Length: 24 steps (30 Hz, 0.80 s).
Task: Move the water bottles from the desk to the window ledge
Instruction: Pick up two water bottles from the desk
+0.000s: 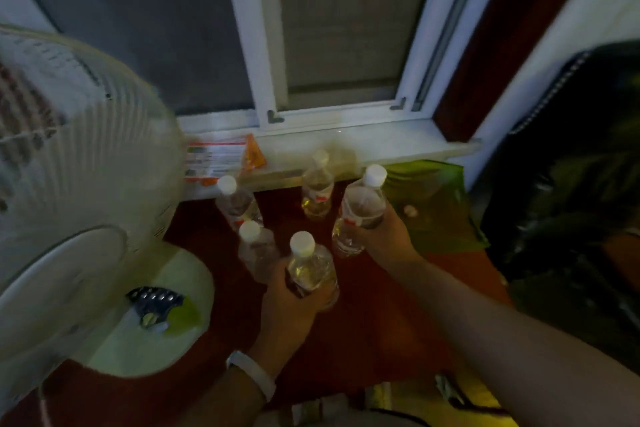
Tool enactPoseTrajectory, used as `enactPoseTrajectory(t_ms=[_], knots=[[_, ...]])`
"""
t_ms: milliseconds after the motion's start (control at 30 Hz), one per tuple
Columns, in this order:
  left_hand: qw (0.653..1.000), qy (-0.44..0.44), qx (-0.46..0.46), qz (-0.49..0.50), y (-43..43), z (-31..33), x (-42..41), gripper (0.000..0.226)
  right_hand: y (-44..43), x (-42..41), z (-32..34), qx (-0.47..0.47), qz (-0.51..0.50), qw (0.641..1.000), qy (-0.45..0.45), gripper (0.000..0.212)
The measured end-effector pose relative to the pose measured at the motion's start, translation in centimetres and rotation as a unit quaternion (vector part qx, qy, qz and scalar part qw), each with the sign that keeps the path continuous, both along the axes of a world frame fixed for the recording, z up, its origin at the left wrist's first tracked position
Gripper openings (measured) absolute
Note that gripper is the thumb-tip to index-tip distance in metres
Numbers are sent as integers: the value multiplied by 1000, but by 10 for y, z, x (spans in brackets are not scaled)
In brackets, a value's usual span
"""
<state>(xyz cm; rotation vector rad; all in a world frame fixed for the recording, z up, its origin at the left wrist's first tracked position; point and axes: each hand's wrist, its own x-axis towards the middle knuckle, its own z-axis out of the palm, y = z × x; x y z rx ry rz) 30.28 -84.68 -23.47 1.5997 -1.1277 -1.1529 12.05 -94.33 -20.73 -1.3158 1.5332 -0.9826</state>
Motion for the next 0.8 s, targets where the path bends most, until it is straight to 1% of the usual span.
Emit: enactPoseTrajectory(t_ms=[33,133,200,300,400,467,533,667,800], knots=[[1000,3,-9,-22,-6,1,-4,56,7,-11,2,2,-19,1000,15,50],[997,16,-22,-73,-19,2,-20,54,36,-40,8,7,-81,997,17,42],[994,26,-22,-108,-26,2,-34,55,61,-59,12,21,-116,993,7,44],[985,44,-27,-165,-26,8,-61,63,98,-90,17,31,-168,985,-12,53],[973,54,-28,-221,-18,19,-93,60,140,-117,31,25,-217,975,-25,49],[964,55,-26,-261,-7,27,-117,59,168,-136,38,17,-258,965,-33,50],[954,57,-26,-292,6,35,-142,65,197,-155,45,9,-290,956,-41,50],[931,50,-45,-359,44,46,-200,56,264,-199,54,-12,-352,934,-64,50],[906,50,-36,-418,103,59,-265,51,347,-249,61,-44,-392,916,-69,47]])
